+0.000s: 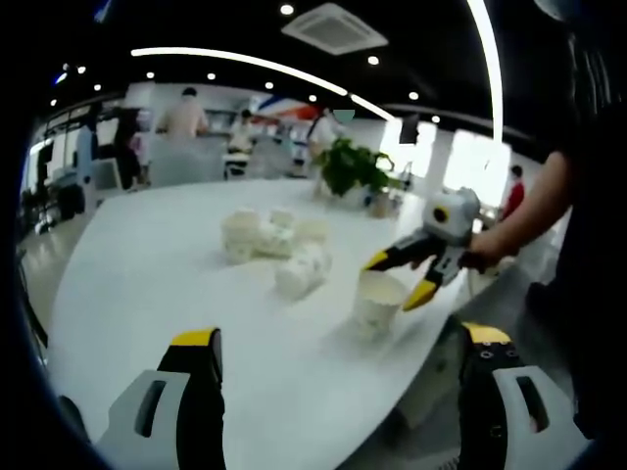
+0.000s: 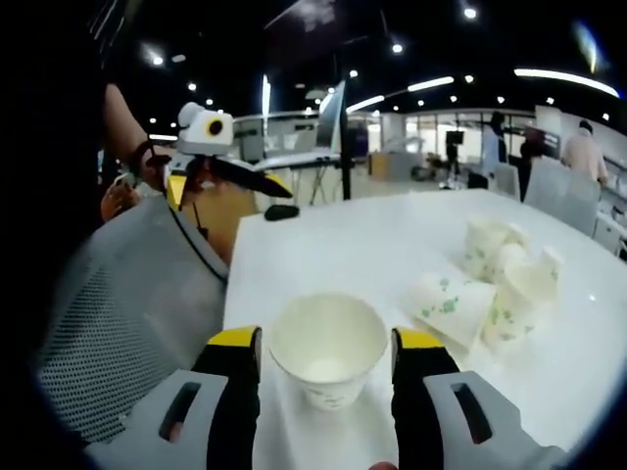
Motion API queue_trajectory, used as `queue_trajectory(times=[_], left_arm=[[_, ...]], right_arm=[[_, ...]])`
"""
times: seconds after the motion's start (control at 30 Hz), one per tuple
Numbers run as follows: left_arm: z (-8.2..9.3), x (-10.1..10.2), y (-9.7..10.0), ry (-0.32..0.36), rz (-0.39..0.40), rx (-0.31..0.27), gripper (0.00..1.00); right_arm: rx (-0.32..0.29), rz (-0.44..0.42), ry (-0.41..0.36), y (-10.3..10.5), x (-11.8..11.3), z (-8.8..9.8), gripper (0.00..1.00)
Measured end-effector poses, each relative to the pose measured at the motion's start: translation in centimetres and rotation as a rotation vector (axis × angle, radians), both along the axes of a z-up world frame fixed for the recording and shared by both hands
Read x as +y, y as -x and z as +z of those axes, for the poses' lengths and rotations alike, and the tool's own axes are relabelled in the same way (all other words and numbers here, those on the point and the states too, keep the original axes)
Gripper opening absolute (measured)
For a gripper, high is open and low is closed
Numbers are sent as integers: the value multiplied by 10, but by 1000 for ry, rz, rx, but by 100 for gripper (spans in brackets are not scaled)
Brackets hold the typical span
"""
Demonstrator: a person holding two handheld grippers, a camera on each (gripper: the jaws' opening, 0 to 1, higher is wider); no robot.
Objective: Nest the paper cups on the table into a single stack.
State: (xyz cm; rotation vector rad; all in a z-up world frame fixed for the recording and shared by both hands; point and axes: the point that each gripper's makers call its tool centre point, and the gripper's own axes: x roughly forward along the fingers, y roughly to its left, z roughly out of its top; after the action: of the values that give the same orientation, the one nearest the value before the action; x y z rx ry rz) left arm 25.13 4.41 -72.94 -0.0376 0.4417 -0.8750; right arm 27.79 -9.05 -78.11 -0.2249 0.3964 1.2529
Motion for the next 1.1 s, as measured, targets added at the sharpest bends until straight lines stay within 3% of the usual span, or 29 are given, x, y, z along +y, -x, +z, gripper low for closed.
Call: queue_trajectory(times=[0.73, 1.1], left_arm=[[1, -3, 3, 13, -2, -4, 98], [1, -5, 4, 17, -2, -9, 98]], right_arm=[[-39, -104, -29, -1, -28, 33, 59], [-21, -159, -49, -2, -41, 43, 66]])
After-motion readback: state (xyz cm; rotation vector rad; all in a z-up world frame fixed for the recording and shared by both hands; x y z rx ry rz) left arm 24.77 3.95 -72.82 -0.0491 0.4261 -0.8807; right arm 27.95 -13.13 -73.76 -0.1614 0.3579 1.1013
